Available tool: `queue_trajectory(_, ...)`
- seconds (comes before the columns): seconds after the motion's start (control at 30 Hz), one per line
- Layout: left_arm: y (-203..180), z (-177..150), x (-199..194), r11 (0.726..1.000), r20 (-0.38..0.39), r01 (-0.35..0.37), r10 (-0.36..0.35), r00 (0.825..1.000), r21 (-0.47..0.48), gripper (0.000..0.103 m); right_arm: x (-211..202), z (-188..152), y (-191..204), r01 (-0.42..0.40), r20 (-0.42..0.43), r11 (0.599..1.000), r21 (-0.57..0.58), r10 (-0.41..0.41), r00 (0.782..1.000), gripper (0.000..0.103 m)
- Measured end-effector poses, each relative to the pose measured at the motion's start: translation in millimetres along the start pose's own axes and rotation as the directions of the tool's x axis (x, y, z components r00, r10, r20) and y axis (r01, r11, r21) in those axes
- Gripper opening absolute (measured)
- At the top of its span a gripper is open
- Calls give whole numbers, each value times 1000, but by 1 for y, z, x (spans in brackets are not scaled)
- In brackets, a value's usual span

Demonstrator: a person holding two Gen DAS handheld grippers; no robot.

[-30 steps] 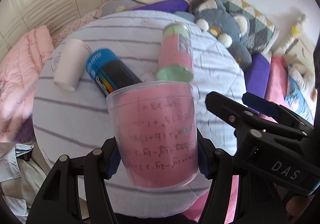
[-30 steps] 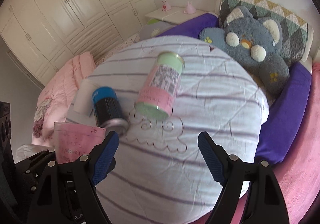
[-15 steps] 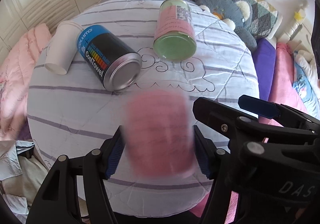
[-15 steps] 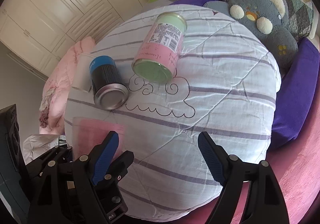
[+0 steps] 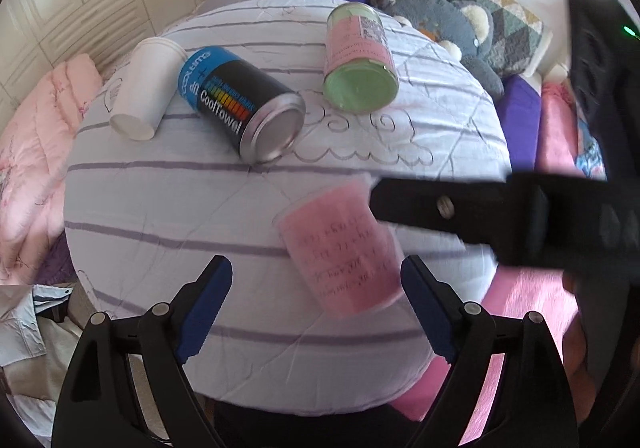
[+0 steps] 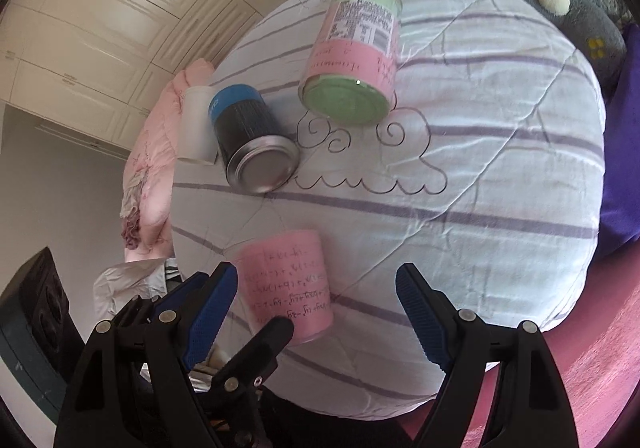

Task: Flip cup upright
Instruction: 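Grasp the pink cup with the right tool while the left tool releases it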

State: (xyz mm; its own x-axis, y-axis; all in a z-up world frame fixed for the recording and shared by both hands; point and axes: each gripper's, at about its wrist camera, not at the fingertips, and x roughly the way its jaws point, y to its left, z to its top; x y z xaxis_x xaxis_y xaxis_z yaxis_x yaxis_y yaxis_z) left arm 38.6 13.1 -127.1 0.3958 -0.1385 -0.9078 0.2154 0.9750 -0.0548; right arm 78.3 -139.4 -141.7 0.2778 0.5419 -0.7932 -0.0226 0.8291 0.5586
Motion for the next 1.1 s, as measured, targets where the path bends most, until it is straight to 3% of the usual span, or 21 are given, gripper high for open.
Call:
queue_trajectory(0.23,15,-7,0,998,-9,52,-52,999,-33,88,22,2,5,13,-57,1000,24,-12,998,83)
queue_trajectory(0.47,18,-10,7,995,-29,98,-98,995,-29,88,40,11,33,17,-124,997,-76,-26,992,83)
queue_trajectory(0.8,26,-12,13,990,-34,130,-132,991,-47,93,77,10,49,-17,-260,986,-164,-27,965,82)
queue_trajectory(0.87,27,-10,15,989,-36,135,-137,990,-54,93,81,9,48,-27,-264,984,-178,-21,964,80)
queue_trajectory(0.9,28,-10,16,988,-37,144,-147,989,-56,93,79,9,46,-36,-259,983,-181,-12,966,70)
queue_trajectory(0.93,28,-10,16,987,-39,151,-153,987,-55,93,78,9,45,-61,-254,983,-175,15,967,68)
queue_trajectory(1.1,20,-11,20,987,-38,156,-157,987,-35,93,65,6,41,-49,-213,975,-216,2,977,67)
